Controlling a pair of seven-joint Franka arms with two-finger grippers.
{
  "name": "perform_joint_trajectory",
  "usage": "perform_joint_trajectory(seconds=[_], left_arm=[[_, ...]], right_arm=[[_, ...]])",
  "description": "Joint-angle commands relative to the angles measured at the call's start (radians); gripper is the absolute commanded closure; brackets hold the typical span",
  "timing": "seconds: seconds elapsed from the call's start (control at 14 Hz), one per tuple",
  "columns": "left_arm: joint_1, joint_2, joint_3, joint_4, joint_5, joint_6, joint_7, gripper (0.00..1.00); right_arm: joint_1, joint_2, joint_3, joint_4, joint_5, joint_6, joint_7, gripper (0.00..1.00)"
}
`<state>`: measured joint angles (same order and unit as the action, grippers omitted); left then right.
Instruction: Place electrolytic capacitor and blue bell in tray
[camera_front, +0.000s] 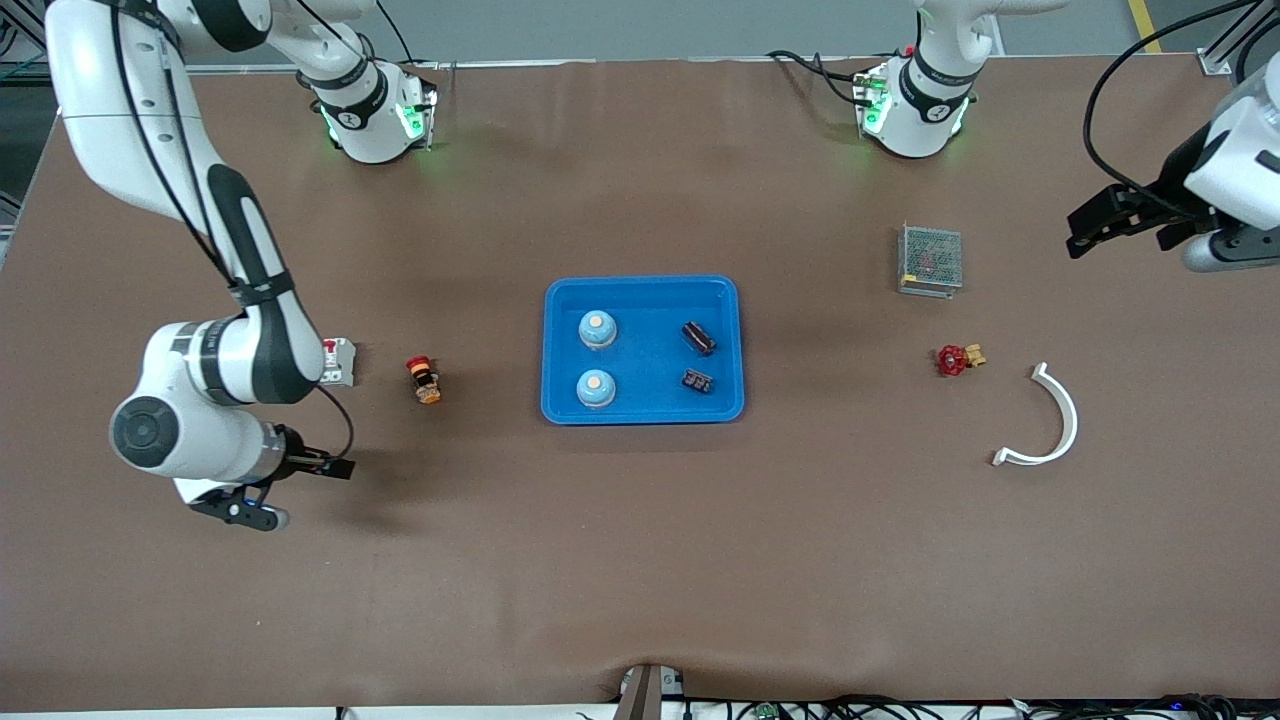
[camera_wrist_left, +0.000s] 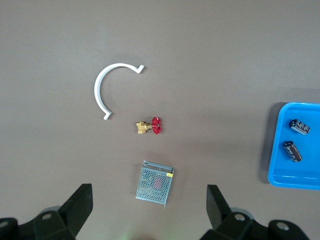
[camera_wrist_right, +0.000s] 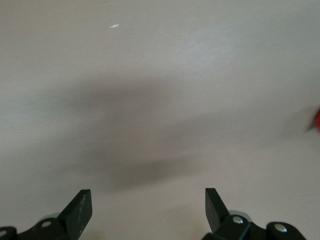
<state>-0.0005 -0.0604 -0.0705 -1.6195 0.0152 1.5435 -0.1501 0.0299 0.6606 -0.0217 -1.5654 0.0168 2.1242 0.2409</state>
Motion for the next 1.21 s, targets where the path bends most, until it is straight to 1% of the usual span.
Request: perform_joint_trajectory(seconds=[0.0,0.14,0.28,0.43,0.5,0.64,1.14], left_arm=[[0.008,0.017,0.001,0.052,0.0,-0.032,0.021,0.0],[0.01,0.008,0.001,0.047,-0.001,-0.034,0.027,0.0],[0.008,0.002,-0.005,0.038,-0.001,-0.037,0.033,0.0],[0.008,0.002,-0.008,0.036,-0.001,-0.037,0.037,0.0],[0.008,0.001,-0.008,0.035,-0.001,-0.039,0.037,0.0],[0.008,0.001,-0.008,0.033,-0.001,-0.051,0.037,0.0],[0.01,0.002,-0.006,0.027,-0.001,-0.051,0.029,0.0]], right_arm=[[-0.06,-0.01,0.02,-0.012,-0.011,0.014,-0.11,0.0],[-0.111,-0.012,0.022,0.004,-0.011,0.014,-0.222,0.0],[-0.163,-0.013,0.022,0.053,-0.008,0.004,-0.343,0.0],[-0.186,-0.013,0.022,0.099,-0.012,-0.035,-0.359,0.0],[-0.186,-0.012,0.022,0.135,-0.014,-0.07,-0.359,0.0],[-0.188,-0.01,0.02,0.174,-0.03,-0.127,-0.361,0.0],[-0.202,-0.001,0.022,0.211,-0.034,-0.136,-0.362,0.0]])
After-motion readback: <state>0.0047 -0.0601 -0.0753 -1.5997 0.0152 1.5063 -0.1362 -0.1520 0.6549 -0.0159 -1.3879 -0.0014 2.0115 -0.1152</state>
